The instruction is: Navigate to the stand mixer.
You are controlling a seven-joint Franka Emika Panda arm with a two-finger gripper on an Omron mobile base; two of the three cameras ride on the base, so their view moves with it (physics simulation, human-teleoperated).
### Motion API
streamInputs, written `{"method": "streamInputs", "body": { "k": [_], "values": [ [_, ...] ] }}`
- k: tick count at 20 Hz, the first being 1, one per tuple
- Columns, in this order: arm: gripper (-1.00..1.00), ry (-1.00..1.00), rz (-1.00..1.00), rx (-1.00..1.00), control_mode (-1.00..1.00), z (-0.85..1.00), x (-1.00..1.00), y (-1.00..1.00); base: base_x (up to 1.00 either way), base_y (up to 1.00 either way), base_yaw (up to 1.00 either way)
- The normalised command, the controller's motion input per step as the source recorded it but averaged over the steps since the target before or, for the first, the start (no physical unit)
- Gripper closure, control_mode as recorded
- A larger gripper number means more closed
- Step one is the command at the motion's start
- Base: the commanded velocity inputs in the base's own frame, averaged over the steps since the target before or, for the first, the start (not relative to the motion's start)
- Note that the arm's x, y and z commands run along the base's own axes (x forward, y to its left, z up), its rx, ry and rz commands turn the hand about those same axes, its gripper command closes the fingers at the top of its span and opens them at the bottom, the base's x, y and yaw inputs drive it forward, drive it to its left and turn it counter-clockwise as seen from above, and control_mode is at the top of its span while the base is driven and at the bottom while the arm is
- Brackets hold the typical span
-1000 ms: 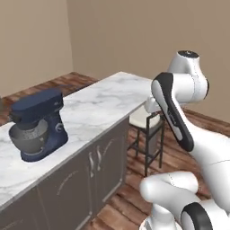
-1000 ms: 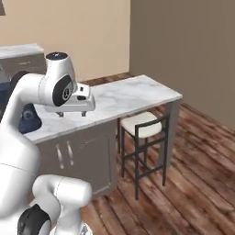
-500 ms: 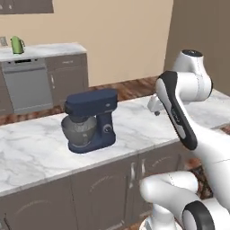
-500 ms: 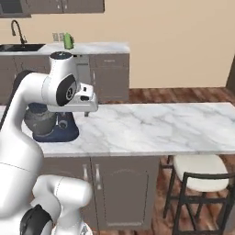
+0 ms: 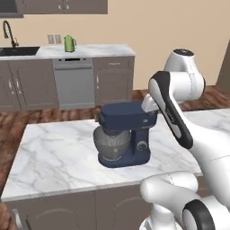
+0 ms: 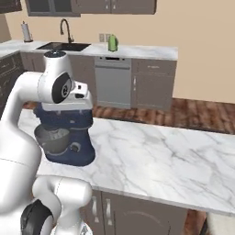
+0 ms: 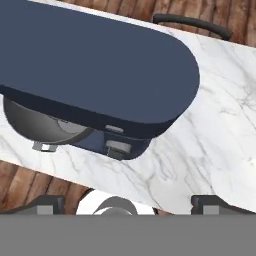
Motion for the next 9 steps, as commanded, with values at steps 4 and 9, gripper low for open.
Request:
{"method": "streamInputs", "body": {
  "k": [4, 9],
  "values": [
    [-1.0, 0.0, 0.07, 0.0, -1.0, -0.19, 0.46, 0.37, 0.47, 0.2, 0.1],
    [-1.0, 0.0, 0.08, 0.0, -1.0, -0.3, 1.0, 0.8, 0.0, 0.0, 0.0]
  ]
}}
